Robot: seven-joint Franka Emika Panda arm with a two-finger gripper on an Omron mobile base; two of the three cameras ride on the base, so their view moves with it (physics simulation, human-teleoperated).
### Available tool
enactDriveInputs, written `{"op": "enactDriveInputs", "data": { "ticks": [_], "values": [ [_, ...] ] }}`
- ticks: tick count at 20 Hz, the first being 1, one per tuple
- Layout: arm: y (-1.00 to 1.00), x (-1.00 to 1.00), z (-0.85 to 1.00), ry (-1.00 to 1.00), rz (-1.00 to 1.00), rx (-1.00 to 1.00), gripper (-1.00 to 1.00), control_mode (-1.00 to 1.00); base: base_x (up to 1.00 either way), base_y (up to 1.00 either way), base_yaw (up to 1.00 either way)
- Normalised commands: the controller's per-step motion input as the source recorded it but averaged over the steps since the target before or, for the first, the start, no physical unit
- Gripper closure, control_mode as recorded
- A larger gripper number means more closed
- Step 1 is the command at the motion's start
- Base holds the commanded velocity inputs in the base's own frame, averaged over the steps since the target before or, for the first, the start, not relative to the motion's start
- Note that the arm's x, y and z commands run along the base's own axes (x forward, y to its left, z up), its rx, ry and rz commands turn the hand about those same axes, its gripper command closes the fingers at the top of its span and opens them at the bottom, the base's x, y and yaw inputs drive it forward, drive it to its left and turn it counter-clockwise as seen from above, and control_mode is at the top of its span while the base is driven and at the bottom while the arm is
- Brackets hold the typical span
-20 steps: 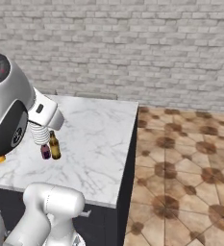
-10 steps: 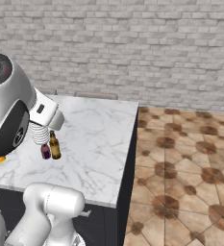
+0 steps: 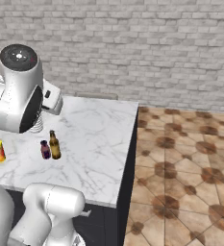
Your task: Place the drinks on the dining counter in a tight cluster.
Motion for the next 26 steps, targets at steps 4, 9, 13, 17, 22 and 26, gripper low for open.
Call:
{"op": "enactDriveInputs", "data": {
  "ticks": [4, 9, 13, 17, 22, 26],
  "values": [
    [0.18, 0.86, -0.32, -0.09, 0.16, 0.00, 1.00, -1.00, 0.00, 0.00, 0.00],
    [0.02, 0.82, -0.63, -0.18, 0.06, 0.00, 1.00, -1.00, 0.00, 0.00, 0.00],
    [0.00, 0.87, -0.89, -0.18, 0.03, -0.03, 1.00, -1.00, 0.00, 0.00, 0.00],
    [0.00, 0.64, -0.69, -0.13, 0.07, -0.02, 1.00, -1.00, 0.00, 0.00, 0.00],
    [-0.17, 0.45, -0.01, 0.00, 0.24, 0.00, 1.00, -1.00, 0.00, 0.00, 0.00],
    [-0.12, 0.42, 0.00, 0.12, 0.20, -0.09, 1.00, -1.00, 0.00, 0.00, 0.00]
  ]
}}
